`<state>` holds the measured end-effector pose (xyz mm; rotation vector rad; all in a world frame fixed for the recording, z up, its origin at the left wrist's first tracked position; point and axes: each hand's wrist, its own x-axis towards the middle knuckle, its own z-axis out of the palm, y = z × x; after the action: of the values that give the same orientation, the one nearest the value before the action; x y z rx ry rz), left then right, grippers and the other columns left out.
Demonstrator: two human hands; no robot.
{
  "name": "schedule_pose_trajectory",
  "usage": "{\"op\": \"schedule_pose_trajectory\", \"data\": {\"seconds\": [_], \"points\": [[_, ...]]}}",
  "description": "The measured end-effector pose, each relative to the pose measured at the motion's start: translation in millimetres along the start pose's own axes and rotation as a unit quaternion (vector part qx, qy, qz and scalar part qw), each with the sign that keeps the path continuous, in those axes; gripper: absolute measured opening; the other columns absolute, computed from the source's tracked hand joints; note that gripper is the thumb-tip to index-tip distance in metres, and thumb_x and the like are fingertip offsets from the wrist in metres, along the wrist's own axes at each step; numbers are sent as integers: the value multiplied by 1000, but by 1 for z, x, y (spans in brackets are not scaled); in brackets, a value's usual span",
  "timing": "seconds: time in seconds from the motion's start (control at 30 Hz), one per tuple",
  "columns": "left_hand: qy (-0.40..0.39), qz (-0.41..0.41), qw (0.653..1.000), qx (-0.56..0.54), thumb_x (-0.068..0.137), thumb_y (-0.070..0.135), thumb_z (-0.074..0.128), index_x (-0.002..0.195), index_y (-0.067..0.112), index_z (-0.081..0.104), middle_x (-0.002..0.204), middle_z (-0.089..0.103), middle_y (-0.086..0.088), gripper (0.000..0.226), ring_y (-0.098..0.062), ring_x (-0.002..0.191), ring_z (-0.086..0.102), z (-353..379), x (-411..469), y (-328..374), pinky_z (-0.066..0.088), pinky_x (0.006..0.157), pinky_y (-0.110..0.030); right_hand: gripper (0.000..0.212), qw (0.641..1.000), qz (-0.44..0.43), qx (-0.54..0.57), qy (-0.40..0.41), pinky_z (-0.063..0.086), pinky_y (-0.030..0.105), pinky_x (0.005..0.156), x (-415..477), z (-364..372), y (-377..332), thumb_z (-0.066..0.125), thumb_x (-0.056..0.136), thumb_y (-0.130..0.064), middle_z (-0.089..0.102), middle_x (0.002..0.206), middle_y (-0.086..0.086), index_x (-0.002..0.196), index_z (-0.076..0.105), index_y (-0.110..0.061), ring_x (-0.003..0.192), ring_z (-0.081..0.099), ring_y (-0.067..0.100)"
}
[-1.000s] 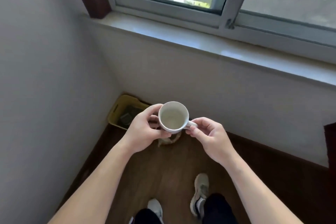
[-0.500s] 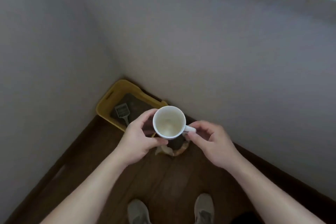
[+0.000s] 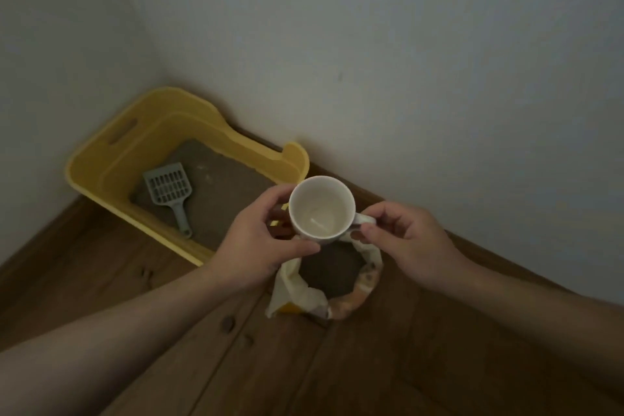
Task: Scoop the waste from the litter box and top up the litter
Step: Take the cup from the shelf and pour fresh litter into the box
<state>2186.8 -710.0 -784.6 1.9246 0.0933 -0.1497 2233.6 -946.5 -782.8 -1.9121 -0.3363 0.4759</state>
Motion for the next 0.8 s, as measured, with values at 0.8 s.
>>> {"op": "schedule_pose_trajectory", "data": {"seconds": [0.8], "points": [[65, -131, 987, 60, 87, 23, 69, 144, 42, 29, 139, 49, 13, 72, -11, 122, 53, 75, -33, -106, 52, 98, -40, 13, 987, 76, -134, -48, 58, 34, 75, -16, -1, 101, 59, 97, -24, 72, 92, -6, 102, 70, -29, 84, 67, 10]]}}
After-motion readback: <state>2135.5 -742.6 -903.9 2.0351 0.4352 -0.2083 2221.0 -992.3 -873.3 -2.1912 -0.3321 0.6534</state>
